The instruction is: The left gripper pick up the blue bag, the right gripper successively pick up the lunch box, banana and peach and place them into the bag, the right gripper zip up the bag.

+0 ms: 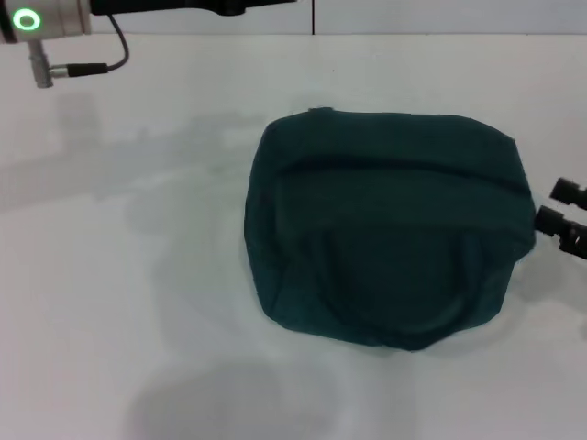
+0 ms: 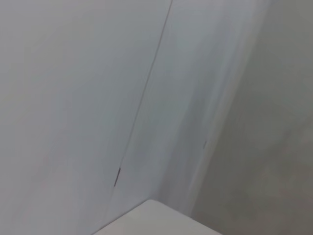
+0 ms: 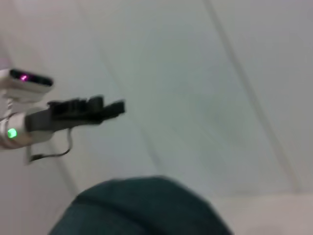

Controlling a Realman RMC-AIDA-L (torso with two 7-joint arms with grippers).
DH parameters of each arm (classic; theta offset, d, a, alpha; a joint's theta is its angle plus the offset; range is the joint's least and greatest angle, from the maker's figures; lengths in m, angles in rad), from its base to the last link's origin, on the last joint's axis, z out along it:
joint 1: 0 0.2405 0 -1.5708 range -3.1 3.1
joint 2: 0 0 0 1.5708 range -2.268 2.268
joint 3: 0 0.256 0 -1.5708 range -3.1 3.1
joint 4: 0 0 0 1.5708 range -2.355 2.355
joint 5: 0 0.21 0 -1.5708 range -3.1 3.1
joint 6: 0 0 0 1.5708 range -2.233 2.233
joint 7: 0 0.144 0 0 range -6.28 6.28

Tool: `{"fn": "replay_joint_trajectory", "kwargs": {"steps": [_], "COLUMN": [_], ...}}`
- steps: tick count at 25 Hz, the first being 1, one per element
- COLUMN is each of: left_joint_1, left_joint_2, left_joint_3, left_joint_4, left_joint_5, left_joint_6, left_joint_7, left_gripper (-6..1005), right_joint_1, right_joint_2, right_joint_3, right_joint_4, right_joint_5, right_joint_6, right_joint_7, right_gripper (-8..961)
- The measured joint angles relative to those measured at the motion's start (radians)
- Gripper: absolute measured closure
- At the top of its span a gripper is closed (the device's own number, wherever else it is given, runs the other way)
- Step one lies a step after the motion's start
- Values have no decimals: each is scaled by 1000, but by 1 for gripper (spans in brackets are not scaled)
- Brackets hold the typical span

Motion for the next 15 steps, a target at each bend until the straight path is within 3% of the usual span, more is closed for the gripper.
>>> {"fn": "replay_joint_trajectory", "kwargs": {"steps": [2,7,15], "left_joint_1": [6,19,56], "left_joint_2": [2,1,-8], "left_joint_3": [0,2,1], "left_joint_4": [2,3,4], "left_joint_5": [-4,-5,-70], "left_joint_6": [3,5,20], "left_joint_7": [0,1,89], "left_gripper": [510,509,509], "right_joint_1": [25,15,-2], "right_joint_2": [-16,-32,-25], "right_joint_3": [3,42,152], "right_joint_4": [13,19,1], "right_joint_5": [-40,-52,-52], "right_joint_6": [-1,-1,-150], "right_joint_7": [66,110,-38], "right_gripper": [183,182,181]}}
